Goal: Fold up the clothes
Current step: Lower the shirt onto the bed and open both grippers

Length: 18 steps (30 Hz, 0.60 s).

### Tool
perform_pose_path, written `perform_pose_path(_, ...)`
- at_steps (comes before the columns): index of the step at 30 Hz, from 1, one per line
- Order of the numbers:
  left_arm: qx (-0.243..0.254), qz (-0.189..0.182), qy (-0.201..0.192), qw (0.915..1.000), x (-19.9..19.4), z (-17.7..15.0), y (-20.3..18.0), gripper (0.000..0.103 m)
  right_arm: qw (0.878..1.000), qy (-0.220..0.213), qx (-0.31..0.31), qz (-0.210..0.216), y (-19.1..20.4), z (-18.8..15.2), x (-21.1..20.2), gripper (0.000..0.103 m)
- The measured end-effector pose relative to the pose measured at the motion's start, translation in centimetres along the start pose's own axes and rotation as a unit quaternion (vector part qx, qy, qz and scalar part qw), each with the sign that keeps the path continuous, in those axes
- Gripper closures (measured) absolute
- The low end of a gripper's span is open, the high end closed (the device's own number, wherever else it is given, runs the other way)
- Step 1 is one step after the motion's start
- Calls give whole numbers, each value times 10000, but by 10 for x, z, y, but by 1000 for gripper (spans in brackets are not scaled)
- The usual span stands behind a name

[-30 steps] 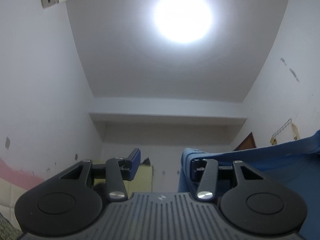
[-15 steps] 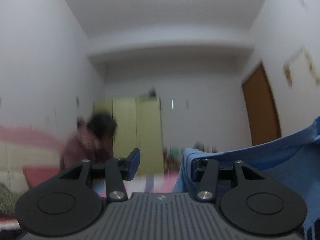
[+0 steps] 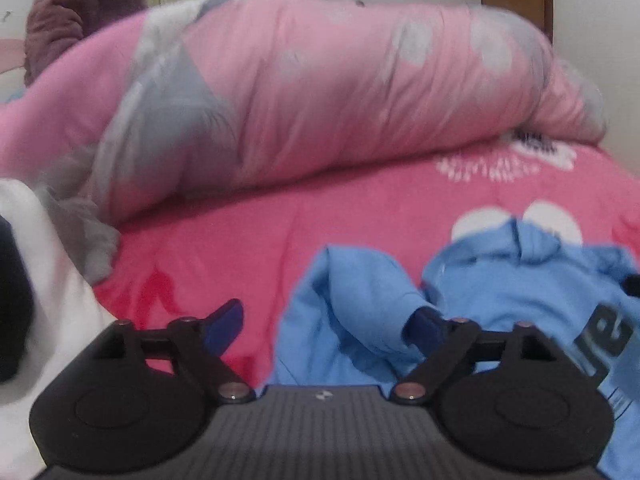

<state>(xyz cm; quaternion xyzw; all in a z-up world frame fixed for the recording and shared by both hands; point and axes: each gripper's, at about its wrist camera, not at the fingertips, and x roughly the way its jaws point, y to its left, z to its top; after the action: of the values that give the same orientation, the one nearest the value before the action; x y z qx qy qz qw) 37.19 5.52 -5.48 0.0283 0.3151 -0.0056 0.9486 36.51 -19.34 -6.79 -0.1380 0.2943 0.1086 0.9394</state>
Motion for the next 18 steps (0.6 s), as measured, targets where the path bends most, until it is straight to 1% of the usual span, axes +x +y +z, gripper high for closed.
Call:
perform_pose_path(1,-98,-48,-40,9999,-6,6,2,13,9999,-91,131,29,-11,7,-9,34)
perform_pose_path(2,-219,-122,-65,9997,-14,13,6,13,9994,-172,289,65,-23,11,-28,33)
perform_pose_path(5,-528,-344,-113,9979,-53,21,16,13,9942,-341,941,400,-52,11,-86,31)
perform_pose_path(7,-671,-488,-142,9964,-86,24,23,13,9883,-377,1309,685,-62,0,-117,31)
perform_pose_path(9,-833,-604,-98,9946,-120,17,31,12,9817,-380,1606,951,-68,-17,-149,31)
perform_pose_path(11,-1078,-790,-22,9910,-153,3,40,12,9747,-366,1858,1187,-72,-38,-178,31)
perform_pose_path(14,-1174,-1103,114,9869,-195,-25,50,12,9637,-272,2202,1484,-72,-74,-212,31)
perform_pose_path(18,-995,-1237,304,9869,-238,-74,55,12,9585,-190,2426,1483,-61,-121,-247,31)
